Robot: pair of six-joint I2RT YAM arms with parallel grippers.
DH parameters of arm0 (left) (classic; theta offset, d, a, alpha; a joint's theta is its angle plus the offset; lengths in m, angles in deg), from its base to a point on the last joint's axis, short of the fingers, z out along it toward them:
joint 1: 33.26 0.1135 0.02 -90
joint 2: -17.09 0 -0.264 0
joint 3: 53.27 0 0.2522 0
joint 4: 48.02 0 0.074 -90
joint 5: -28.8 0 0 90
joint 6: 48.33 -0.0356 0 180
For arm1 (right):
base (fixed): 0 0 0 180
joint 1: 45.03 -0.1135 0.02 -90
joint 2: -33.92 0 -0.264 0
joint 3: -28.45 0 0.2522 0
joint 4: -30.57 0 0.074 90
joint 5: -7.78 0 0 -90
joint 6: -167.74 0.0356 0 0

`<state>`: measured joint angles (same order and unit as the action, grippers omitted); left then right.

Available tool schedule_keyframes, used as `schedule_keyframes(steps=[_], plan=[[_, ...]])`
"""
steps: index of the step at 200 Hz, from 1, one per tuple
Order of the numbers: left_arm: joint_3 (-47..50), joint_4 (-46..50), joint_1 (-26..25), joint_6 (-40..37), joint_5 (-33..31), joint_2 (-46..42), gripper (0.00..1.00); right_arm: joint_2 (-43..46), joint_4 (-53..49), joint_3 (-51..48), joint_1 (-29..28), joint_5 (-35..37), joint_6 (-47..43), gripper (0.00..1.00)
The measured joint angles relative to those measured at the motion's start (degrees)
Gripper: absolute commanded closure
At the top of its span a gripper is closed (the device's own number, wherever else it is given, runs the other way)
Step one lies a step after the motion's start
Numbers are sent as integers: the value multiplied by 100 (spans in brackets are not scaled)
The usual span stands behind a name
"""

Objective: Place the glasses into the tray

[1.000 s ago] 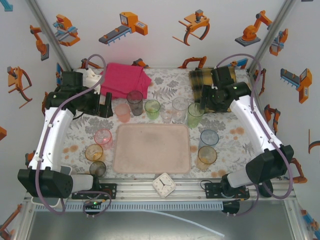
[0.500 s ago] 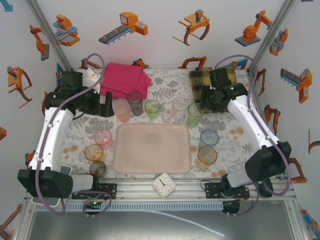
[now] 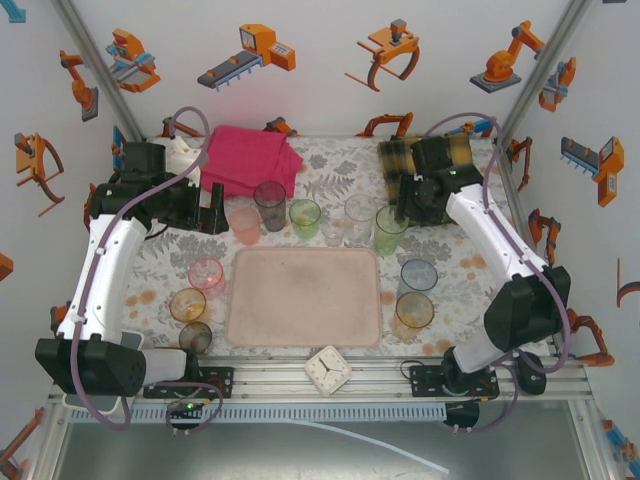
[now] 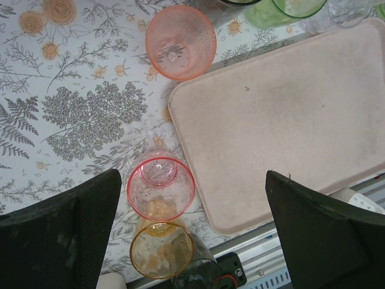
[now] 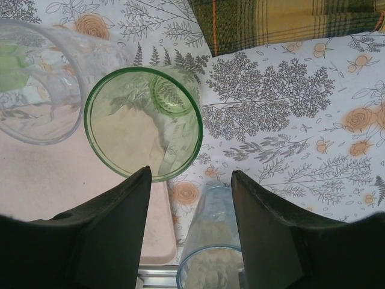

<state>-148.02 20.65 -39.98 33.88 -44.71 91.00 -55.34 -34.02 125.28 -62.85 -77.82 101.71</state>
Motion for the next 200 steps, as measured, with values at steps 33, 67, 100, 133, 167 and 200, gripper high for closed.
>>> schedule_keyframes(steps=[33,67,100,133,167,200], plan=[[0,0,0,2,4,0,3,-155,107,0,0,0,0,51],[0,0,0,2,7,0,3,-363,170,2,0,57,2,55],[2,0,0,2,7,0,3,-470,184,2,0,151,2,56],[13,0,0,2,7,0,3,-623,186,2,0,236,0,61],[20,-2,0,2,9,0,3,-761,188,2,0,278,0,64],[50,-2,0,2,7,2,3,-774,188,2,0,323,0,67]])
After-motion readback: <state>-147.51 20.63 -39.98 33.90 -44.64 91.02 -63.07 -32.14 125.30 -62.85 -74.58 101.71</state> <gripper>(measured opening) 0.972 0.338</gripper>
